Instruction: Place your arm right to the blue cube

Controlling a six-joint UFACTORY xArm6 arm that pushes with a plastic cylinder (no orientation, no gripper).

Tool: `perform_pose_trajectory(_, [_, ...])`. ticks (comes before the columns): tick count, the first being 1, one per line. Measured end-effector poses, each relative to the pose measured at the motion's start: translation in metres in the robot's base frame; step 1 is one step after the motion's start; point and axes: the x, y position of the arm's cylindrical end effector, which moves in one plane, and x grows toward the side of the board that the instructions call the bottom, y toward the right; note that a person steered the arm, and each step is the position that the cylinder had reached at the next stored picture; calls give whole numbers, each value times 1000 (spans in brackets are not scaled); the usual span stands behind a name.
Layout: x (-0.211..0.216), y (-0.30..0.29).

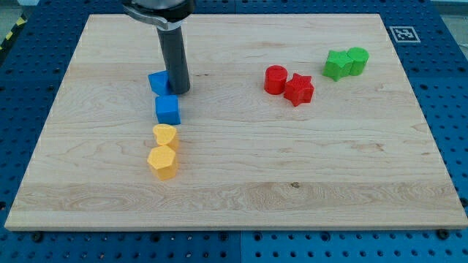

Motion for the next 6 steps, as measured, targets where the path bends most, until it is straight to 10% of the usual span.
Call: perform_pose_trajectory(6, [58, 72])
